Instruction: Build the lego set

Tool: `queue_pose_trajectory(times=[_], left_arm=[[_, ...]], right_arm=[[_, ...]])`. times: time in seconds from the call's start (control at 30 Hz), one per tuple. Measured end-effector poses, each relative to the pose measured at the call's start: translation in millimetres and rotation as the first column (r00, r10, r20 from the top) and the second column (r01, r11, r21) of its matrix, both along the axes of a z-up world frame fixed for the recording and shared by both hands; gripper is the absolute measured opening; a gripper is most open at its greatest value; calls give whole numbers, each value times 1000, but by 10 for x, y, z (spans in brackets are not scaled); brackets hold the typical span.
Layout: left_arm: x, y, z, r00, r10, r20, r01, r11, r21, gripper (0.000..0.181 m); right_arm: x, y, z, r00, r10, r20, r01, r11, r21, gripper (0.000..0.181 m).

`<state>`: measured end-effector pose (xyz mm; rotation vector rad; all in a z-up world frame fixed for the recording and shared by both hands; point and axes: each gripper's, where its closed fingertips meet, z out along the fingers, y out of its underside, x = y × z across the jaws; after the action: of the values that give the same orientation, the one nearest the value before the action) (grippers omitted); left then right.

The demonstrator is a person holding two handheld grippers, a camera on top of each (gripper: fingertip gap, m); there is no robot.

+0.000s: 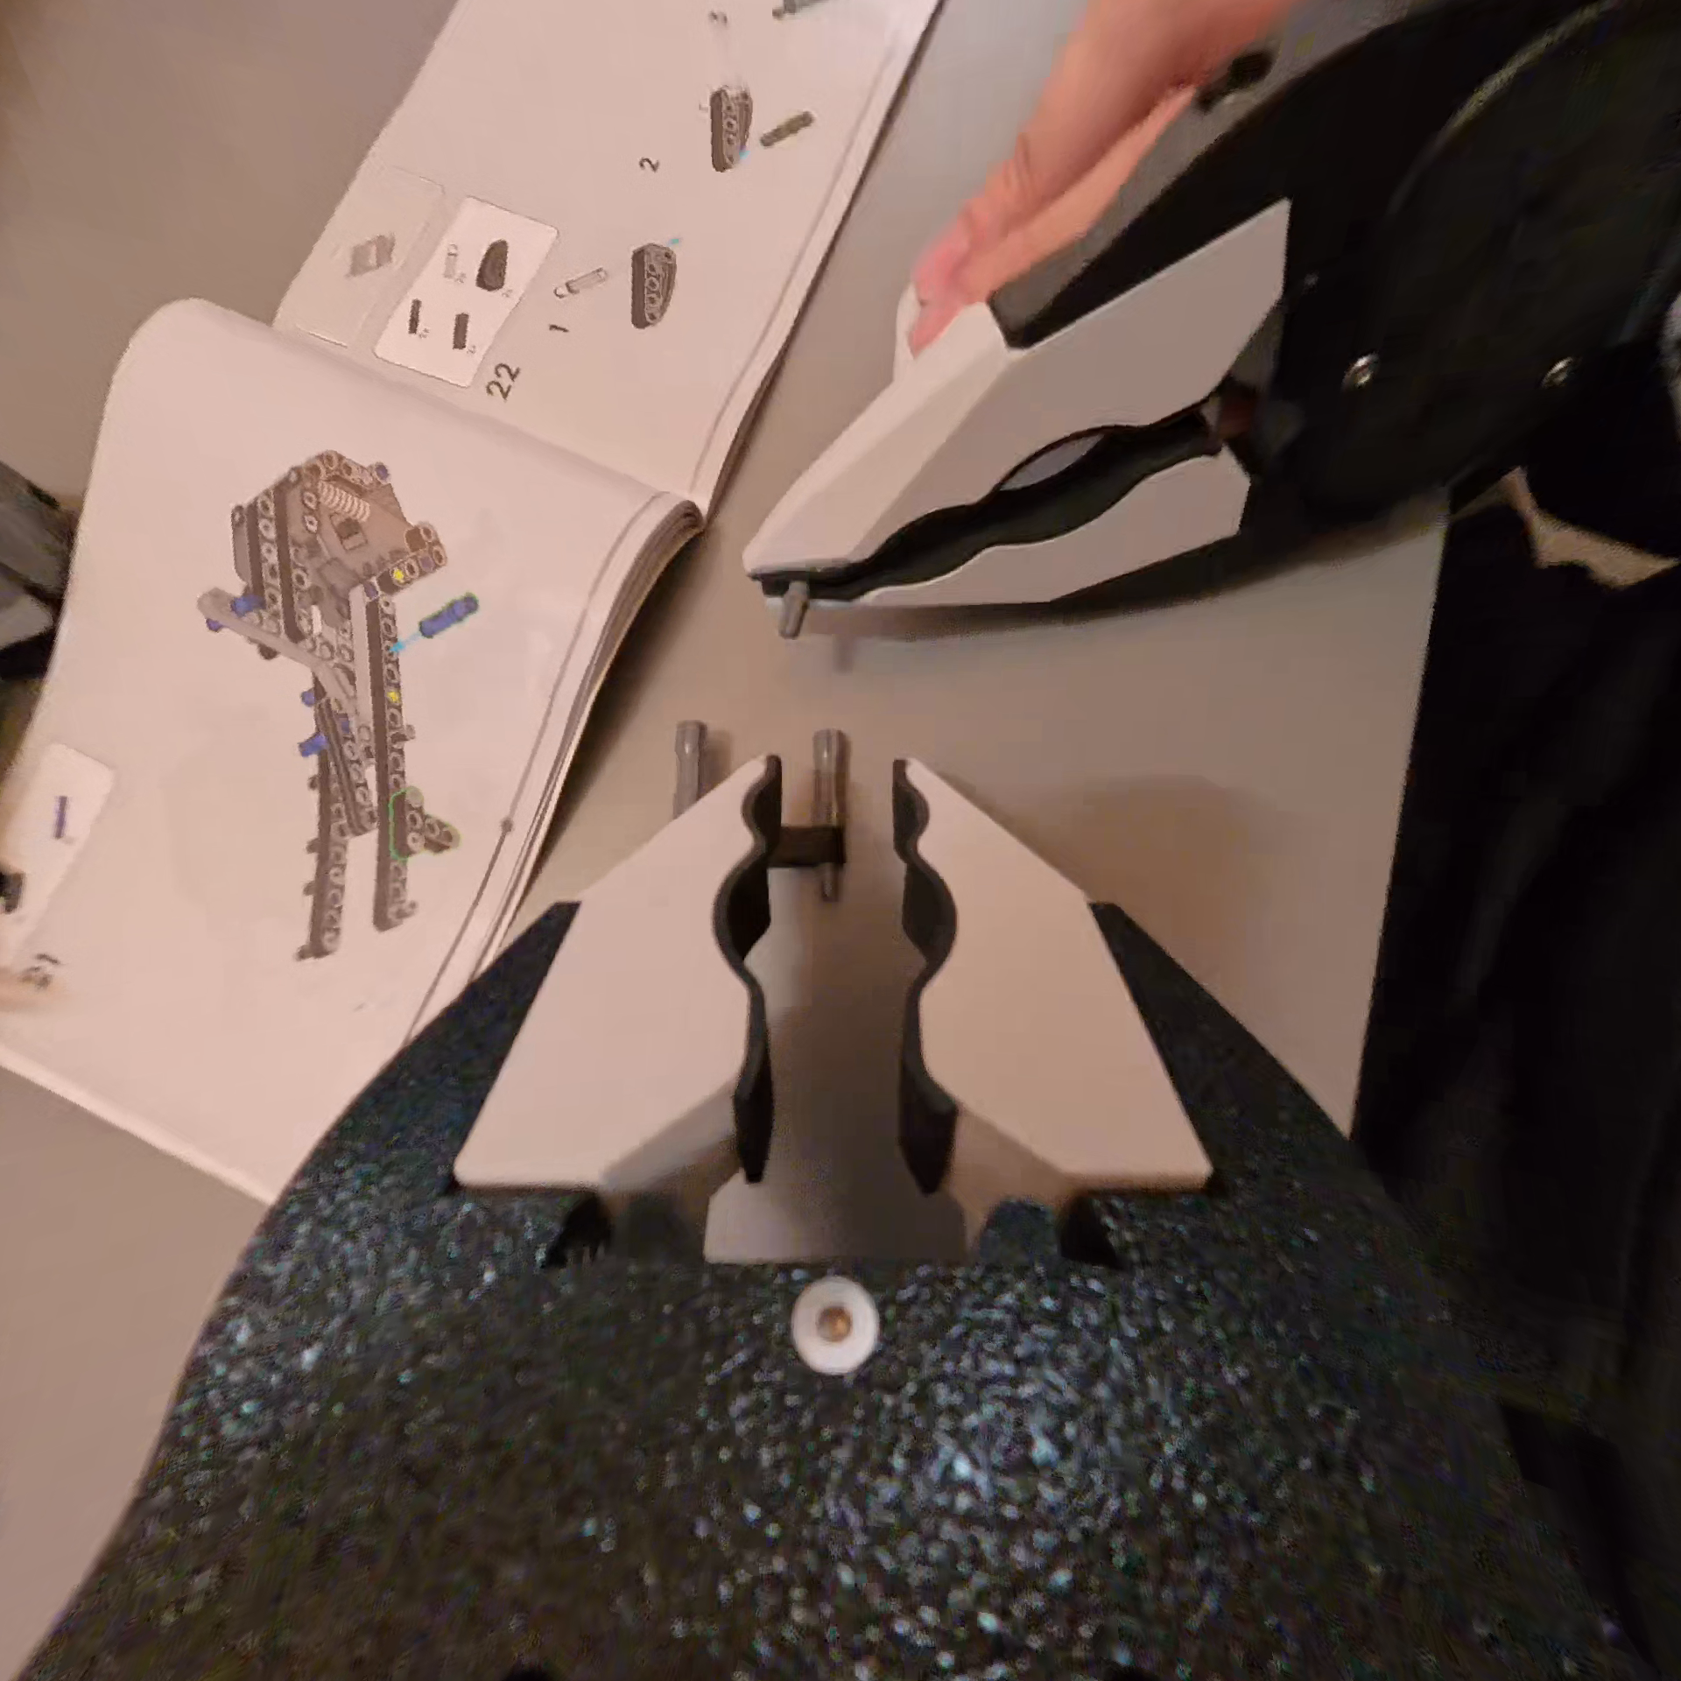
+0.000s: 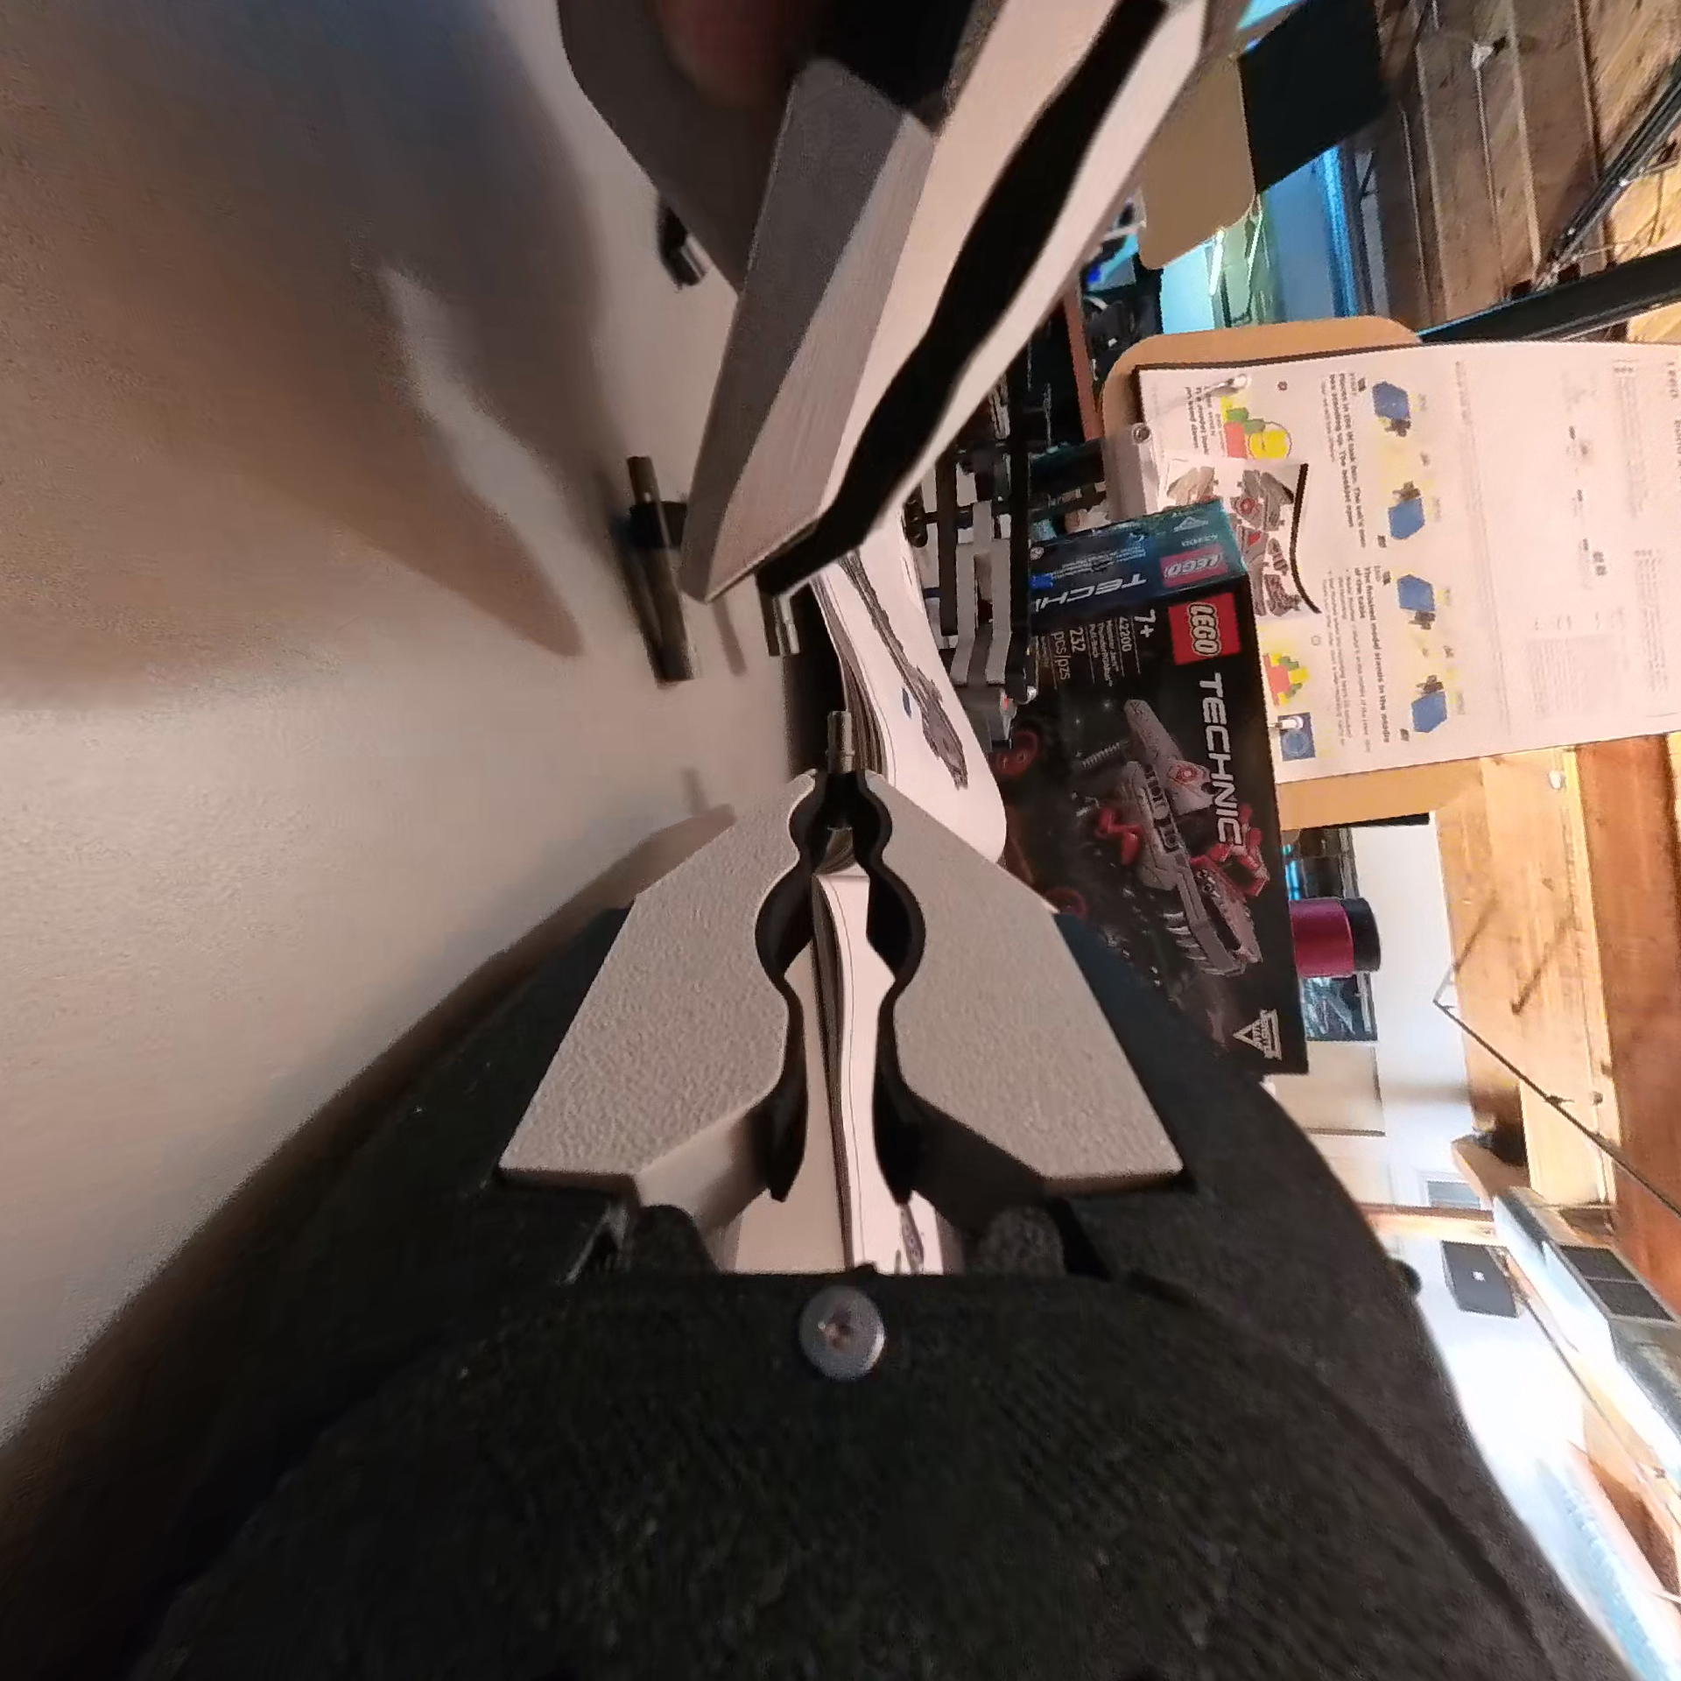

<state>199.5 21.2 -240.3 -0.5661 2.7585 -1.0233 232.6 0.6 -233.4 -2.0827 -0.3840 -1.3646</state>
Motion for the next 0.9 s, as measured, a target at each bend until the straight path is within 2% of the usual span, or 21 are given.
queue_pose_trajectory(times=[0.17,0.3,0.37,0.57,0.9], left_arm=[[-30,-12,-144,996,-43,76,30,986,166,18],[7,-48,-173,993,-22,119,-1,982,188,14],[19,-29,-185,993,-15,113,-6,983,184,5],[88,-3,-182,998,-37,60,33,998,57,4],[185,-28,-91,955,-125,271,130,992,1,4]], right_arm=[[-13,20,-5,1000,16,12,-16,1000,-11,2],[-29,30,4,999,27,18,-27,1000,-12,2],[-30,32,-11,999,30,35,-29,999,-36,2],[-26,51,-9,997,38,72,-34,997,-63,2],[-8,59,-93,996,36,78,-26,991,-132,2]])
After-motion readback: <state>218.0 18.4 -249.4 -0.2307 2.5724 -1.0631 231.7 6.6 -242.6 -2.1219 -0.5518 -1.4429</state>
